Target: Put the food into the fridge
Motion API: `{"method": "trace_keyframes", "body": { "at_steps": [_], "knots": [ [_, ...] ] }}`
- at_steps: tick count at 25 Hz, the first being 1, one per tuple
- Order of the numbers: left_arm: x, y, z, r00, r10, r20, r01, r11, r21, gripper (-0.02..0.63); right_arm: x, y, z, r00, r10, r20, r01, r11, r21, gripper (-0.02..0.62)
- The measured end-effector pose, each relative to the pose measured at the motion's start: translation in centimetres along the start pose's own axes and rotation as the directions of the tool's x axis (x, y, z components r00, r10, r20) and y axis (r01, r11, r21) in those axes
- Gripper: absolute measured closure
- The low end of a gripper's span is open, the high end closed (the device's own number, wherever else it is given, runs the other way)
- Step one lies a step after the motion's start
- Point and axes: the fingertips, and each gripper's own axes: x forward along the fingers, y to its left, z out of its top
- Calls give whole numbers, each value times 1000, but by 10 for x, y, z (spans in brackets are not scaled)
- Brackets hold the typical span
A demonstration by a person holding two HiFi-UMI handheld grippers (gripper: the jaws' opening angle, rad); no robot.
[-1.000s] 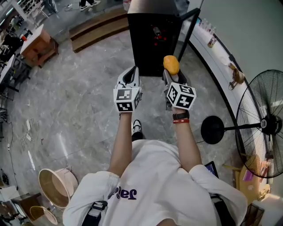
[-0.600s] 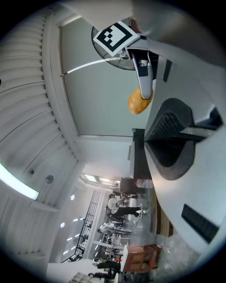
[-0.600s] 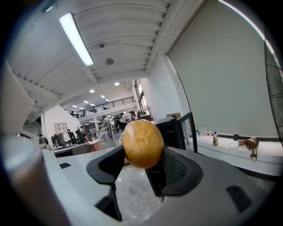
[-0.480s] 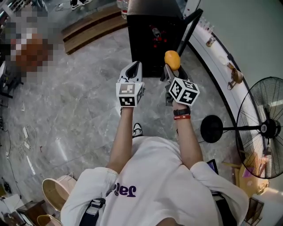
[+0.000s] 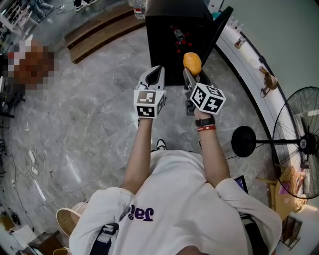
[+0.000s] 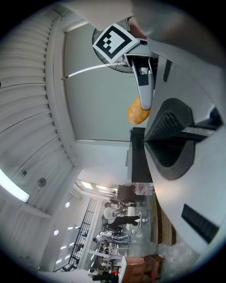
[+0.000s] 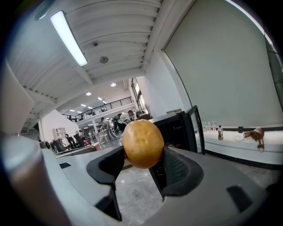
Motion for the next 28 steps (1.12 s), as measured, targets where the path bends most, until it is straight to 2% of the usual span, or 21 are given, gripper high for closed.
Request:
{"method": "trace_keyframes", "body": {
  "at_steps": [4,11,16,22,28],
  "knots": [
    [8,19,-15,1000,-22,-16,22,1000,-9,588,20,7,-16,1000,-16,-11,16,1000,0,310],
    [20,39,-51,997,-42,-71,38,998,-56,588,48,11,-50,996,-24,-86,24,1000,8,310],
    [36,55,-69,995,-31,-94,23,997,-77,588,76,0,-61,993,-18,-117,22,999,28,310],
    [66,75,-95,991,-18,-135,5,995,-98,588,128,-9,-83,989,30,-145,-18,997,78,310],
    [103,94,-101,989,-5,-147,-14,991,-131,588,174,-20,-91,979,38,-202,-27,998,59,310]
  ]
}}
